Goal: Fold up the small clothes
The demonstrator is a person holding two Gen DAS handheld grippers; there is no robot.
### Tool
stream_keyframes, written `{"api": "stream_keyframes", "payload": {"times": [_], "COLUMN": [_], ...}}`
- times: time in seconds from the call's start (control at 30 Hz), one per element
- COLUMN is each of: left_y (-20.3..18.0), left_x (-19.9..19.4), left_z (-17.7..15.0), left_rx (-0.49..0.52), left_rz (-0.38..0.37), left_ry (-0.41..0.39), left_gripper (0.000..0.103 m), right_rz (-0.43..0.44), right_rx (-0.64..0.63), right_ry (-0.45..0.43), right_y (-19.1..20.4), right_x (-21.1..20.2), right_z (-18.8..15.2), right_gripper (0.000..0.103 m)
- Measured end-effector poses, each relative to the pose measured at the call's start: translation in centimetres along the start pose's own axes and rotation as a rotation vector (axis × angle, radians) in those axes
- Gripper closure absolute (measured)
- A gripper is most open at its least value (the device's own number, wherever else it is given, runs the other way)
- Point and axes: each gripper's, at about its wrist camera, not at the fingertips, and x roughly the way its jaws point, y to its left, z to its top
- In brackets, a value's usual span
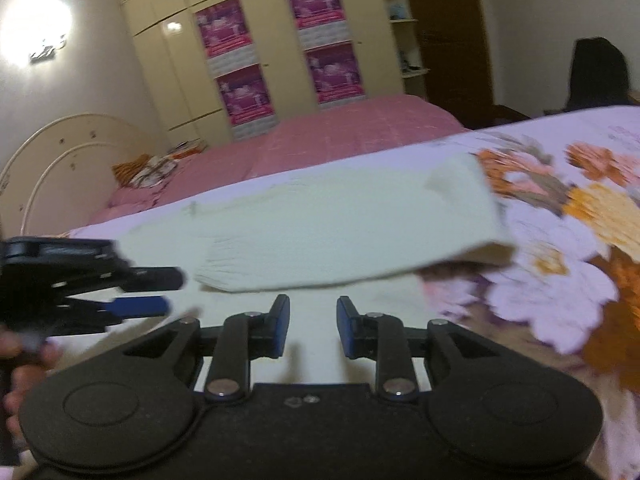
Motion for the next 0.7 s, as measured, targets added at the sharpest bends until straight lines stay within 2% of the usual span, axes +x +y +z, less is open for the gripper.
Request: {"api": "stream_keyframes", "payload": {"times": [0.1,0.13,0.17,0.2,0.27,0.4,0.53,0.7], "left_y": [-0.8,-1.0,-1.2,-1.5,-1.3,-0.8,1.3,4.8], "left_x": [1.8,2.1,2.5,2.9,3.2,-0.3,-3.6,-6.3], "left_z": [0.1,0.2,0.3,0.2,0.3,1.1,2.9,4.1], "left_rx": [0.003,0.009,0.02,0.03,0.027,0.083,0.108,0.09], "left_rz": [-0.002,-0.003,0.01,0.025,0.009,0.004,0.054,0.122], "left_ry": [-0.013,-0.017,-0.017,-0.012,-0.019,-0.117,-0.173,-0.206], "left_gripper": [0.06,0.065,0.088,0.1,0.1,0.1,0.1,0.1], "right_rz": [-0.022,-0.033,-0.04,-0.05,-0.068,-0.088,-0.082,-0.075], "right_rx": [0.035,0.051,0.064,0.083,0.107,0.126,0.12,0.105], "right_ry": [-0.008,-0.011,-0.013,-0.015,-0.016,-0.018,-0.012,-0.009], "right_y": [-1.7,-2.3,-2.7,-3.2,-3.8,-4.5,-4.6,-3.9], "right_x": [-0.6,-0.8,-0.6,-0.7,-0.3,0.1,1.0,2.3], "right_z": [-0.7,-0.9,-1.2,-1.3,-1.2,-0.9,-0.4,0.4], "right_gripper": [0.077,0.077,0.077,0.077,0.077,0.077,0.076,0.076]}}
